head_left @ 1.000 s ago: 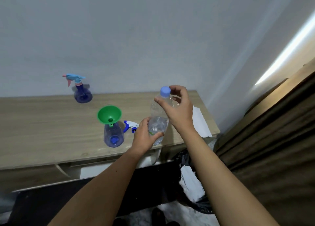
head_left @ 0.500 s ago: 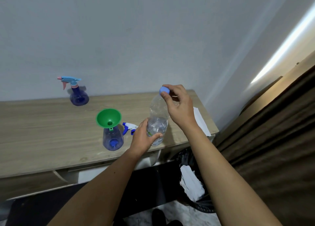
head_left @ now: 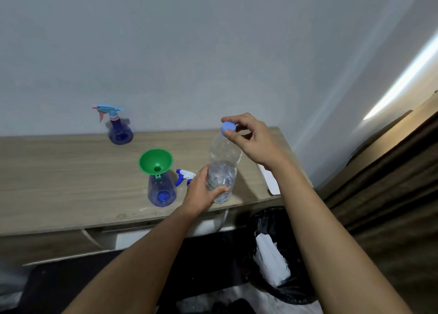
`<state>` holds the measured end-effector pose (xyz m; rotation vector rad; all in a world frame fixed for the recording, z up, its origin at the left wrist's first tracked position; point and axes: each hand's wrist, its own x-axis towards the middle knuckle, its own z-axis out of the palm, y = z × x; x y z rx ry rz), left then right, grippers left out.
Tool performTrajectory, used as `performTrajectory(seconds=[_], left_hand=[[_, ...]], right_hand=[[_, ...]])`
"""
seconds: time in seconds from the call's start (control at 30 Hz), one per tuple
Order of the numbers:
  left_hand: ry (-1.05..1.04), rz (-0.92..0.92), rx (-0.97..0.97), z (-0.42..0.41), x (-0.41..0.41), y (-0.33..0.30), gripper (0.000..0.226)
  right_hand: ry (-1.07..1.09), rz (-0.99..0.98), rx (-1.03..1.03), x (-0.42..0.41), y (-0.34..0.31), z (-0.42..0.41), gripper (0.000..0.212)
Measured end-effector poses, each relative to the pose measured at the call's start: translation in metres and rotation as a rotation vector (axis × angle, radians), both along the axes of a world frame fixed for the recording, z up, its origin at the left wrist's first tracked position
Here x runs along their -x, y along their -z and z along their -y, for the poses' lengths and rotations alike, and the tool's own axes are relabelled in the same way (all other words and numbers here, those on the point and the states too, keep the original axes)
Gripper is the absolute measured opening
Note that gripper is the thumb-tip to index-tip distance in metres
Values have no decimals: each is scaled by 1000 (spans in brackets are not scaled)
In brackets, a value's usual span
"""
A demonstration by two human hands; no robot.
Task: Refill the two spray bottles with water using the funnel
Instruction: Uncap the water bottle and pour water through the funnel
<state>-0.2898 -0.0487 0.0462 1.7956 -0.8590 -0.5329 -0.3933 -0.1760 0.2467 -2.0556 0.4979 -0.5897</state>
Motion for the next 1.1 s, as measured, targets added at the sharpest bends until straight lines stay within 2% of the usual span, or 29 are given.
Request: performTrajectory(seconds=[0.1,0.17,0.27,0.33,0.4,0.53,0.6,0.7,0.83,1.1], left_hand=[[-8,-2,-9,3,2,-3,88],[-12,1,-14,5,6,-5,88],[-35,-7,-10,6,11,-6,84],[-50,-16,-24,5,12,-7,86],[-58,-23,-36,4,13,-9,88],[-89,-28,-53,5,18,-15,86],[-99,-37,-57,6,20,-16,84],[-108,-51,-67,7,23,-18,84],[-129,-55,-54,7,26,-18,80],[-178,-88,-29,10,32,-17,78]], right_hand=[[150,100,-59,-1,3,1,39],[187,147,-82,1,8,2,34],[53,120,-77,9,9,10,23],[-120,24,-62,13,3,19,23],[-198,-59,-43,13,-4,25,24],[-53,38,-74,10,-3,20,41],[-24,104,-51,10,-1,20,34],[-99,116,-30,14,-2,26,27],[-176,141,2,15,-4,34,30],[-141,191,-57,25,1,53,34]])
